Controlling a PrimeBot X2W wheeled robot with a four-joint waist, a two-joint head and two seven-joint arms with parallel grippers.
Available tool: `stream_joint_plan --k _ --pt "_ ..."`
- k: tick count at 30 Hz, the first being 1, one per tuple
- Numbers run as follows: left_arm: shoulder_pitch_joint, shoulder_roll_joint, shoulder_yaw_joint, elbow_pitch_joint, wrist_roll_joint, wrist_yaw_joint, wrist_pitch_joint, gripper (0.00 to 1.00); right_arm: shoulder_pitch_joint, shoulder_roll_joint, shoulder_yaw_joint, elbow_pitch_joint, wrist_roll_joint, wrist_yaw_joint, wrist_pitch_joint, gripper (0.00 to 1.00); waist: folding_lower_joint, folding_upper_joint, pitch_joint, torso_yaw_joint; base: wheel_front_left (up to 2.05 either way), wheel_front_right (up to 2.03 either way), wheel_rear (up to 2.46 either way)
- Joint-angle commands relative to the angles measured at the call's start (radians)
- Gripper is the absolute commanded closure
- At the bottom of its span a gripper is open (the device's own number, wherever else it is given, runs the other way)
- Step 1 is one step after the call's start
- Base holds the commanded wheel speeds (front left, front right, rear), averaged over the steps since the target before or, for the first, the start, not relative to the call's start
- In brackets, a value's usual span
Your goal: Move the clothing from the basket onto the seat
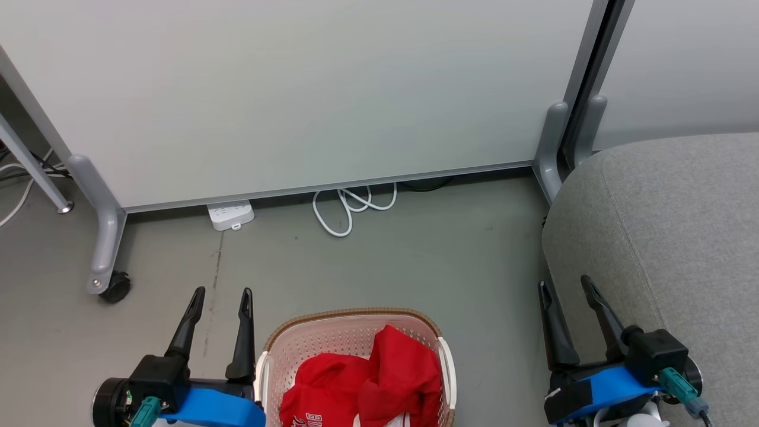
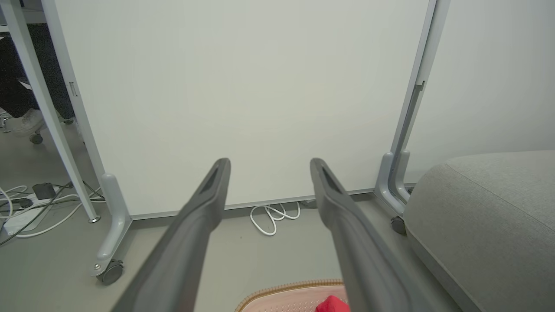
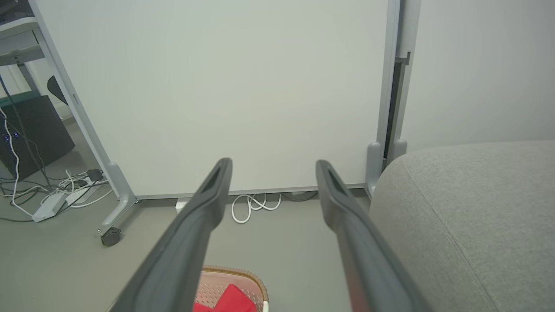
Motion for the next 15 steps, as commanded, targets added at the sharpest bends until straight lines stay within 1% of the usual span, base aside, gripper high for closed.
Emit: stream_joint_plan --k 1,10,15 --pt "-0.011 0.005 0.000 0.003 -0.004 0.000 -0.003 0.00 -0.007 -0.003 0.000 0.003 0.008 0.000 -0.005 0.00 0.0000 0.0000 0.000 0.000 0.00 0.00 0.00" --pt "-0.012 0.005 0.000 0.011 -0.006 -0.003 -0.003 0.00 -0.007 -0.003 0.003 0.007 0.011 0.000 -0.005 0.00 0.0000 0.0000 -0.001 0.003 0.00 0.00 0.00" --pt "-0.033 0.005 -0.017 0.026 0.013 -0.025 -0.003 0.00 -0.013 -0.003 0.005 0.008 0.013 0.000 -0.005 0.00 0.0000 0.0000 0.006 0.003 0.00 0.00 0.00"
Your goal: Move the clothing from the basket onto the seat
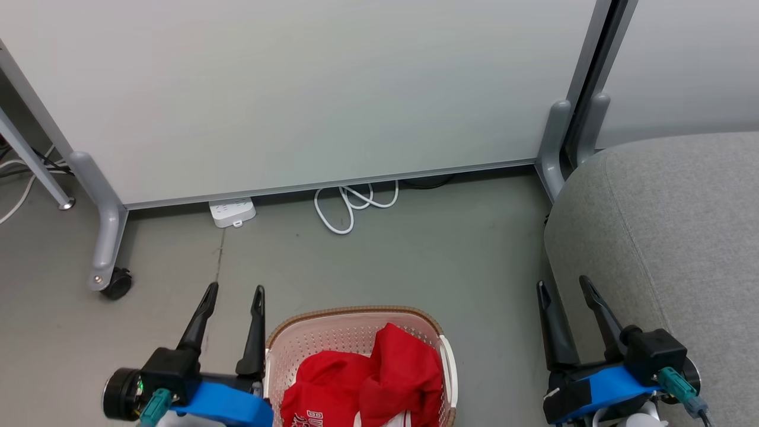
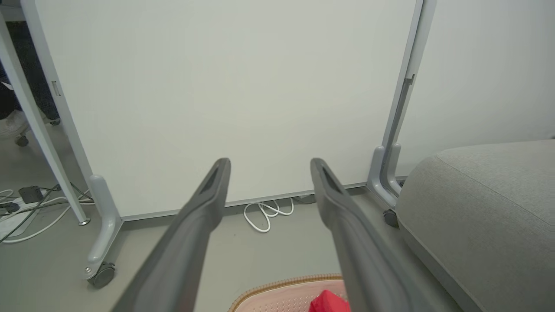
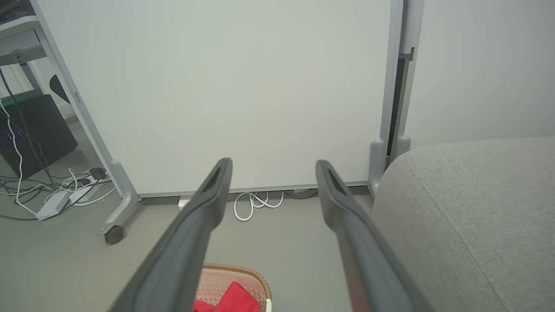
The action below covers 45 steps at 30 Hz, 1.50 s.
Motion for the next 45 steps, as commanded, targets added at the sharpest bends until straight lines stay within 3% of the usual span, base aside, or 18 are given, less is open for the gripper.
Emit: stream_joint_plan --k 1,14,32,45 --pt "-0.021 0.005 -0.002 0.005 0.008 -0.010 -0.003 0.00 -0.014 -0.003 0.002 0.002 0.005 0.000 -0.005 0.00 0.0000 0.0000 0.004 -0.002 0.00 0.00 0.00" --pt "-0.186 0.007 -0.104 0.191 0.039 -0.078 -0.003 0.00 -0.060 -0.002 -0.002 -0.021 -0.008 0.000 -0.004 0.00 0.0000 0.0000 0.115 -0.048 0.00 0.00 0.00" --pt "-0.489 0.062 -0.432 0.509 -0.055 -0.085 -0.003 0.00 -0.218 -0.002 0.006 -0.076 -0.014 0.000 -0.003 0.00 0.0000 0.0000 0.418 -0.143 0.00 0.00 0.00" --pt "-0.624 0.088 -0.610 0.657 -0.124 -0.085 -0.003 0.00 -0.303 -0.002 0.001 -0.119 -0.030 0.000 -0.003 0.00 0.0000 0.0000 0.608 -0.166 0.00 0.00 0.00"
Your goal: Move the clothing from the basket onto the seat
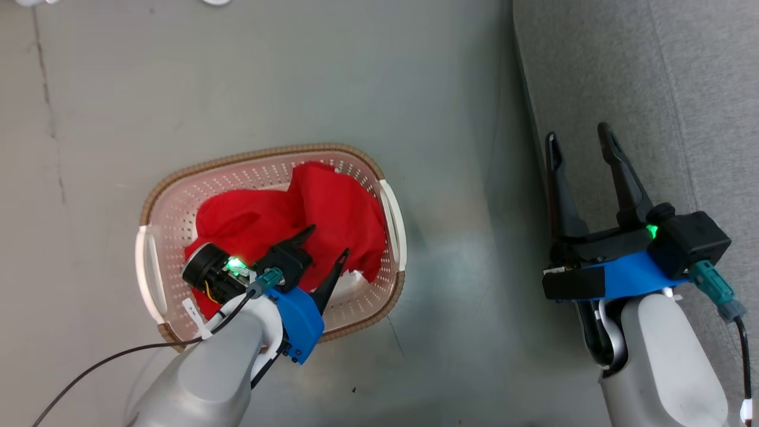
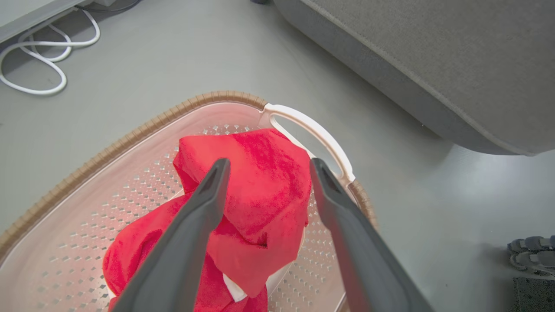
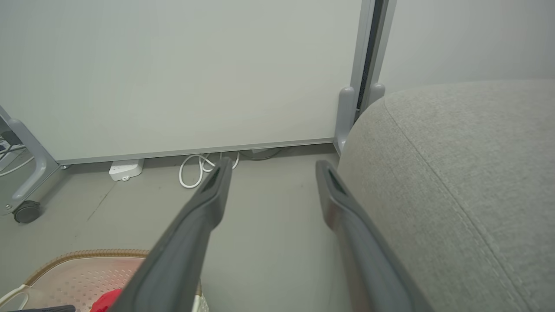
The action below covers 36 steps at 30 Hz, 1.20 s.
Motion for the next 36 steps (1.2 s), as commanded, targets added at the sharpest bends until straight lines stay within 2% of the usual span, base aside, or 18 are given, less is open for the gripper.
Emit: stream_joint_plan --k 1,14,30,31,32,33,36 --pt "-0.021 0.010 -0.007 0.008 -0.005 -0.004 -0.003 0.00 -0.018 -0.001 -0.002 -0.006 -0.005 -0.001 -0.001 0.00 -0.0002 0.0000 0.039 -0.006 0.00 0.00 0.00" --pt "-0.110 0.009 -0.173 0.147 -0.077 -0.004 -0.003 0.00 -0.062 -0.001 -0.005 -0.035 -0.018 -0.001 -0.001 0.00 -0.0002 0.0000 0.166 -0.003 0.00 0.00 0.00" --pt "-0.225 0.000 -0.269 0.246 -0.091 -0.004 -0.003 0.00 -0.083 -0.001 -0.010 -0.075 -0.023 -0.001 -0.001 0.00 -0.0002 0.0000 0.274 -0.017 0.00 0.00 0.00" --pt "-0.229 -0.002 -0.276 0.251 -0.092 -0.004 -0.003 0.59 -0.083 -0.001 -0.011 -0.076 -0.023 -0.001 -0.001 0.00 -0.0002 0.0000 0.277 -0.017 0.00 0.00 0.00" --pt "-0.234 -0.003 -0.281 0.254 -0.096 -0.004 -0.003 0.73 -0.083 -0.001 -0.012 -0.076 -0.024 -0.001 -0.001 0.00 -0.0002 0.0000 0.278 -0.016 0.00 0.00 0.00" --pt "-0.237 -0.005 -0.285 0.256 -0.099 -0.004 -0.003 1.00 -0.082 -0.001 -0.013 -0.076 -0.025 -0.001 -0.001 0.00 -0.0002 0.0000 0.278 -0.015 0.00 0.00 0.00" --pt "-0.237 -0.010 -0.298 0.251 -0.110 -0.004 -0.003 1.00 -0.081 -0.001 -0.013 -0.068 -0.026 -0.001 -0.001 0.00 -0.0002 0.0000 0.271 -0.012 0.00 0.00 0.00"
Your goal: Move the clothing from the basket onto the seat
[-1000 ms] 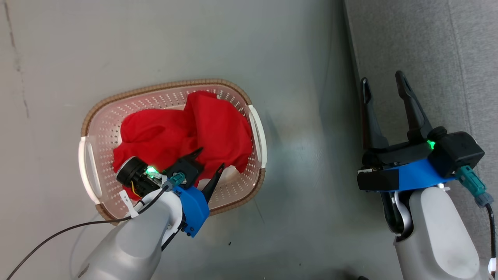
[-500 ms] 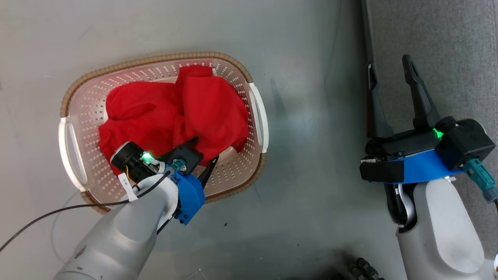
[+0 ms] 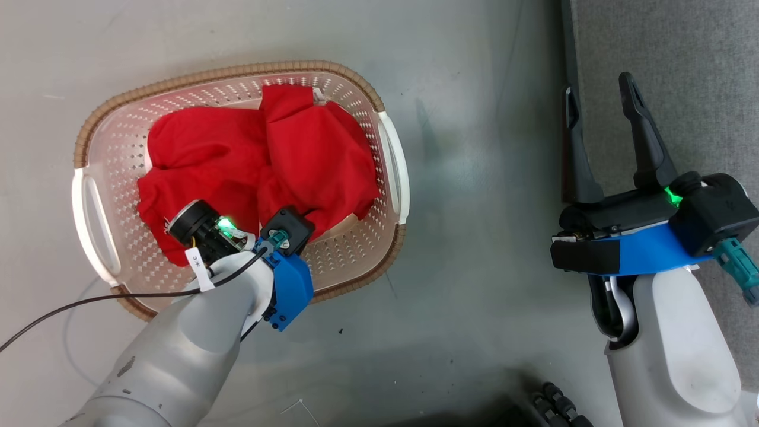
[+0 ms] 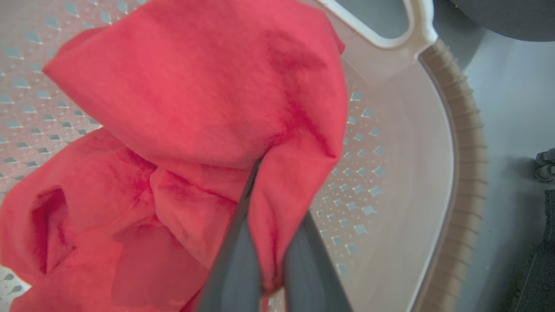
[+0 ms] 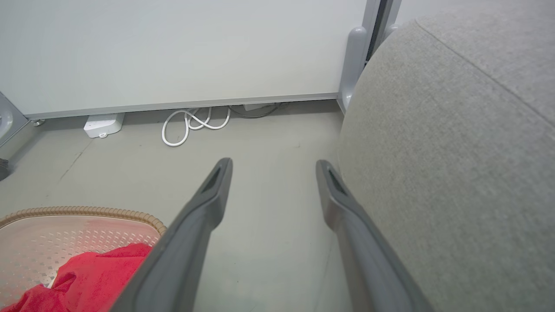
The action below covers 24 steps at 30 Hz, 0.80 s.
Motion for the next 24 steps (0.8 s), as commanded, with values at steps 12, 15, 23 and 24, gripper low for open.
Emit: stream_joint_plan --k 12,15,23,24 --pt "0.041 0.003 0.039 -0.120 -0.055 -0.004 -0.003 1.00 0.008 -0.001 0.003 0.029 -0.011 -0.001 -0.001 0.00 0.0000 0.0000 -0.100 0.034 0.00 0.00 0.00" --pt "0.069 0.007 0.071 -0.167 -0.058 -0.004 -0.003 1.00 0.019 -0.001 0.004 0.040 -0.013 -0.001 -0.001 0.00 0.0000 0.0000 -0.142 0.046 0.00 0.00 0.00" --pt "0.169 0.008 0.193 -0.299 -0.032 -0.001 -0.003 1.00 0.056 -0.001 0.007 0.074 -0.015 -0.001 -0.001 0.00 0.0000 0.0000 -0.274 0.079 0.00 0.00 0.00" --pt "0.182 0.008 0.212 -0.317 -0.027 0.000 -0.003 1.00 0.061 -0.001 0.008 0.079 -0.015 -0.001 -0.001 0.00 0.0000 0.0000 -0.291 0.082 0.00 0.00 0.00"
